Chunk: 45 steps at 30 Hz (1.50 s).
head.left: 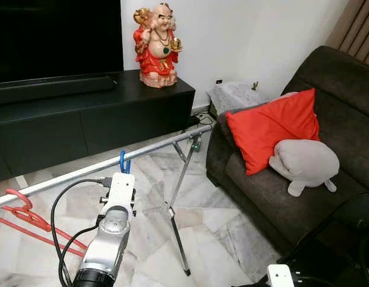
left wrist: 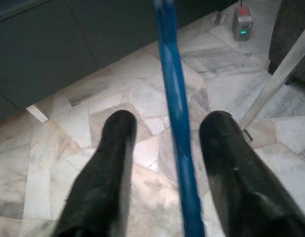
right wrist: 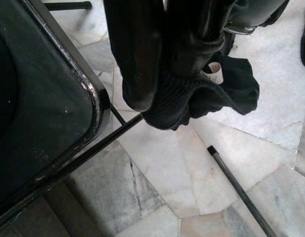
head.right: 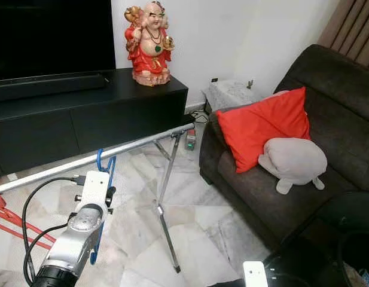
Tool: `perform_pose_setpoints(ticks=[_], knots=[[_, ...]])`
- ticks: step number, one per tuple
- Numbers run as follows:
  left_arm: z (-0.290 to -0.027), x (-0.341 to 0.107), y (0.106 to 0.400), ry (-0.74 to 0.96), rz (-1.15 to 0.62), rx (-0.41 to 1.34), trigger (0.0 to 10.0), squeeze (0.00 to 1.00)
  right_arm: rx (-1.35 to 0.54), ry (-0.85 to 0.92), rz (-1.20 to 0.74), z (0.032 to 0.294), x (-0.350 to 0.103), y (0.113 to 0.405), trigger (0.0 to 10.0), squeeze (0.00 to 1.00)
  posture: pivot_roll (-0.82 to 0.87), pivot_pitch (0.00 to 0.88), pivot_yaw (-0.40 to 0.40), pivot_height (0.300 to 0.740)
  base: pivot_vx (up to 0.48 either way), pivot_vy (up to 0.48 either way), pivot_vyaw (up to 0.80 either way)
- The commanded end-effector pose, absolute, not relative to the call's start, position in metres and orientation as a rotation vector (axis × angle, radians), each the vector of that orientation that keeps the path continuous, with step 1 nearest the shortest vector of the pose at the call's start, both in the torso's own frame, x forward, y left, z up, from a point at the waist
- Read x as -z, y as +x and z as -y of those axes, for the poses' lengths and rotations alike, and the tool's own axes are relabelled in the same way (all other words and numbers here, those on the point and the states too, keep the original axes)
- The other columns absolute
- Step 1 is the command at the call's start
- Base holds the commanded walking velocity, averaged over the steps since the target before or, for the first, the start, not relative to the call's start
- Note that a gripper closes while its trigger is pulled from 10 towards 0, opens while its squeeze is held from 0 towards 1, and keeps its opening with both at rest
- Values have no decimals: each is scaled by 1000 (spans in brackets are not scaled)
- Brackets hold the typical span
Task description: Hang hanger
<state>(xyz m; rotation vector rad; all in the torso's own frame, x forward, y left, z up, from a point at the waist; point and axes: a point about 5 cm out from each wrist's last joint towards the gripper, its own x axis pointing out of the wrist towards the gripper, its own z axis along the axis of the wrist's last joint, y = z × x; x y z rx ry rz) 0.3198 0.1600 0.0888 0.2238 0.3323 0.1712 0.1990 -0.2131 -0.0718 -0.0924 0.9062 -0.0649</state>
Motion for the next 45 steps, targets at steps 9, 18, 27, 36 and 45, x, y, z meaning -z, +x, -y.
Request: perform_pose_setpoints(ticks=[9,18,27,36,45], knots=[[-150,-88,324,234,-330,-151,0,0,66,-105,-901,218,69,202,10000,0,173,0,-176,740,0,0,0],[-149,-84,323,246,-347,-137,0,0,64,-103,-905,218,70,201,10000,0,173,0,-175,740,0,0,0],[-149,-83,323,251,-352,-137,0,0,64,-104,-905,218,70,201,10000,0,173,0,-174,740,0,0,0],[-153,-100,319,208,-229,-150,0,0,68,-102,-898,219,69,201,10000,0,175,0,-173,740,0,0,0],[-166,-102,300,199,-208,-151,0,0,67,-98,-897,219,70,200,10000,0,182,0,-167,740,0,0,0]])
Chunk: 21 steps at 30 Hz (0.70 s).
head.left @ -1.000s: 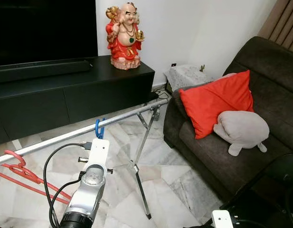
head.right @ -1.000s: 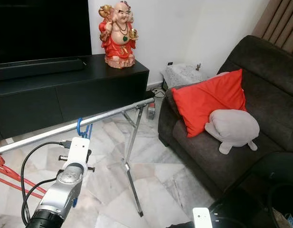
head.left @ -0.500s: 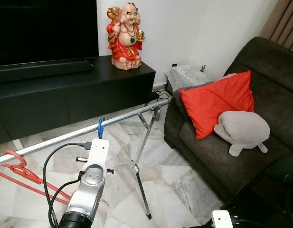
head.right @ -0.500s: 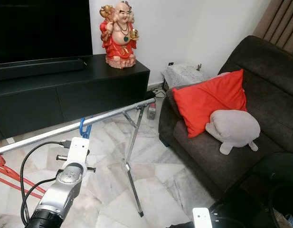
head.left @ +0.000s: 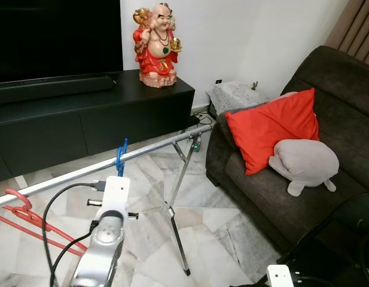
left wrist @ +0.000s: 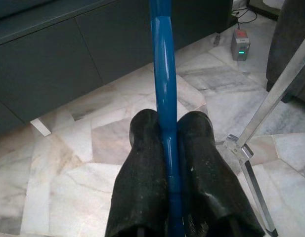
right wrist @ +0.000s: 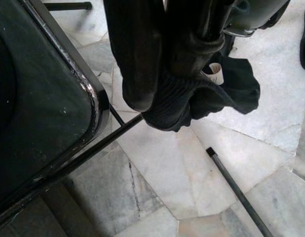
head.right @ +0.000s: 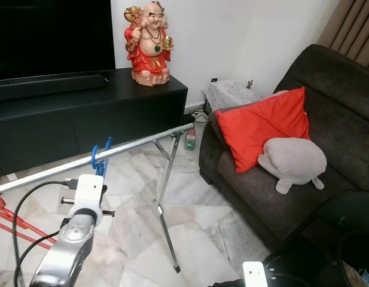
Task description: Hang hanger
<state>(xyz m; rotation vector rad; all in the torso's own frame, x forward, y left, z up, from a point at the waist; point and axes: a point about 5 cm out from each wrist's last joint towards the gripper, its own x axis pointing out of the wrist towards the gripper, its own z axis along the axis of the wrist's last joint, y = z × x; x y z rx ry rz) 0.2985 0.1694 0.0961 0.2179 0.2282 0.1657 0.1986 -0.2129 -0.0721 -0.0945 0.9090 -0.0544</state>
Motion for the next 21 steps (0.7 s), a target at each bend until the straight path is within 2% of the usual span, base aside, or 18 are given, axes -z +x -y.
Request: perform_pose_setpoints(ticks=[1,3,5,17,18,19,20,21], knots=[[-167,-102,298,205,-208,-144,0,0,67,-99,-898,218,70,200,10000,0,185,0,-165,740,0,0,0],[-168,-101,287,213,-213,-100,0,0,67,-98,-898,218,70,200,10000,0,187,0,-163,740,0,0,0],[-165,-96,266,273,-239,27,0,0,68,-97,-899,218,70,199,10000,0,196,0,-162,740,0,0,0],[-172,-87,217,311,-346,261,0,0,62,-103,-904,219,70,199,10000,0,215,0,-161,740,0,0,0],[-182,-83,205,328,-383,266,4784,0,60,-103,-904,219,70,199,10000,0,220,0,-159,740,0,0,0],[-186,-81,202,336,-394,261,4784,0,60,-102,-904,219,70,199,10000,0,220,0,-159,740,0,0,0],[-190,-79,200,324,-407,239,10000,0,60,-103,-905,219,70,199,10000,0,228,0,-161,740,0,0,0],[-195,-76,199,307,-419,215,10000,0,60,-103,-906,219,70,199,10000,0,228,0,-161,740,0,0,0]])
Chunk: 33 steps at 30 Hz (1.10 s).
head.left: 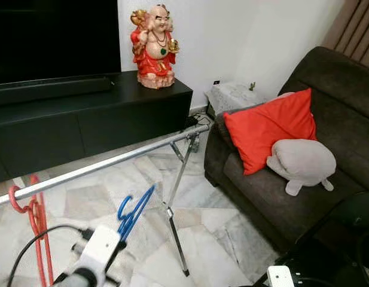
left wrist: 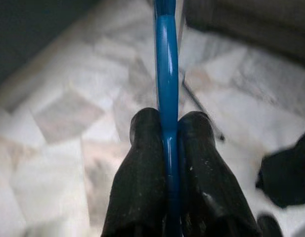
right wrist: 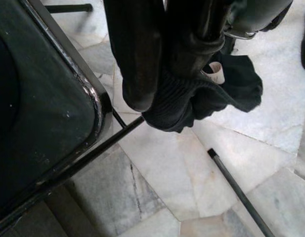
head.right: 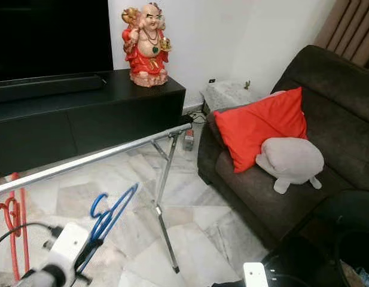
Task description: Hang hanger
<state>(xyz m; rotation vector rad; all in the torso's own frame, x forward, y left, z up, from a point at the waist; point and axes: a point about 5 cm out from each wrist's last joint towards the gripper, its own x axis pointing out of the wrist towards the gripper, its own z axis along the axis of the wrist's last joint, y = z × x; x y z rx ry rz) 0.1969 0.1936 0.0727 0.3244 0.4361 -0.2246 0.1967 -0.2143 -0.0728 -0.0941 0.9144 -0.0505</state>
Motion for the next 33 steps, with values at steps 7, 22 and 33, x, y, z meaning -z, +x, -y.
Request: perform_pose_setpoints(ticks=[7,22,33], knots=[[-231,-26,176,221,-629,93,10000,0,55,-109,-911,218,71,199,10000,0,233,0,-166,740,0,0,0],[-243,66,147,189,-958,-32,10000,0,61,-106,-912,218,71,199,10000,0,208,0,-159,740,0,0,0],[-235,98,101,165,-1160,-55,10000,0,83,-103,-913,220,71,198,10000,0,192,0,-158,740,0,0,0]])
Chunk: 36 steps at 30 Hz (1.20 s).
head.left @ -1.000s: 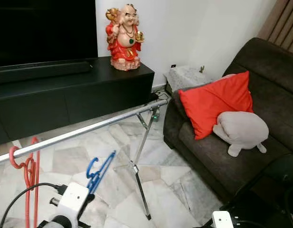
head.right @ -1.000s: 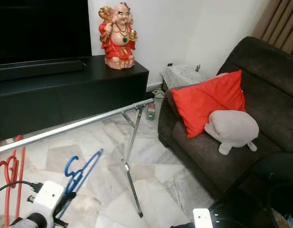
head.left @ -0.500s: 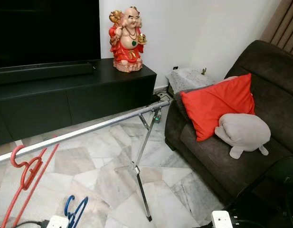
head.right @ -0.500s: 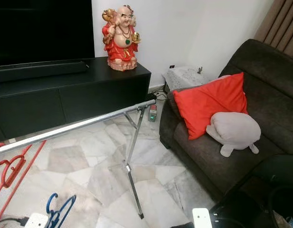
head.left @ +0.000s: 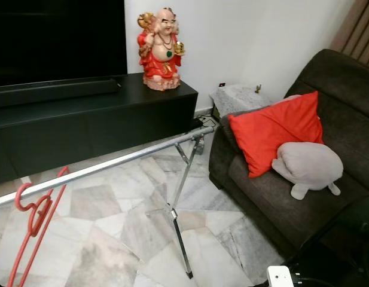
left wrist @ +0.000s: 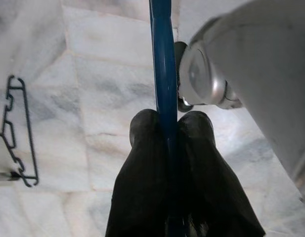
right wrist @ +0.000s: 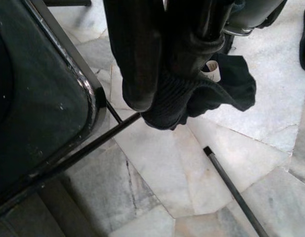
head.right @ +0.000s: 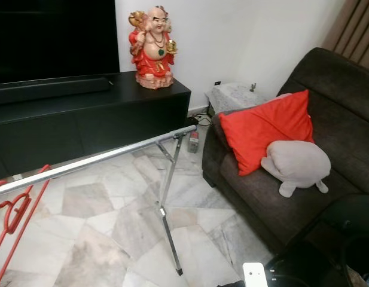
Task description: Hang hanger
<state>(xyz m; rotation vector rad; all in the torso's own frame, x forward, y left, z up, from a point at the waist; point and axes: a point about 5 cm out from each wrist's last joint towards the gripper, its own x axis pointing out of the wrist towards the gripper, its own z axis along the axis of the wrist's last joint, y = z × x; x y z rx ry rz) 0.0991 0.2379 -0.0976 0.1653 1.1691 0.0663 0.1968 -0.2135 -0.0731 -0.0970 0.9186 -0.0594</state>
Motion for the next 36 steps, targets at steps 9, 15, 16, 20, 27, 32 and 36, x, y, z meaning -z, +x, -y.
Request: perform_pose_setpoints(ticks=[9,15,16,20,27,32,36], knots=[[-236,101,104,172,-1149,-60,10000,0,87,-90,-906,219,71,198,10000,0,215,0,-148,740,-220,0,0],[-235,103,104,161,-1151,-77,10000,0,84,-86,-909,217,72,198,10000,0,233,0,-148,740,-272,0,0],[-235,103,103,162,-1155,-75,10000,0,86,-85,-908,217,72,198,10000,0,231,0,-147,740,-289,0,0],[-235,104,101,161,-1165,-72,10000,0,89,-87,-907,217,71,199,10000,0,228,0,-154,740,-294,0,0],[-234,105,102,150,-1167,-77,10000,0,95,-81,-903,217,70,201,10000,0,206,0,-152,740,-306,0,0],[-230,106,101,147,-1178,-69,10000,0,102,-75,-900,216,70,202,10000,0,199,0,-146,740,-307,0,0],[-228,107,99,146,-1176,-68,10000,0,103,-73,-902,215,70,202,10000,0,203,0,-147,740,-307,0,0]])
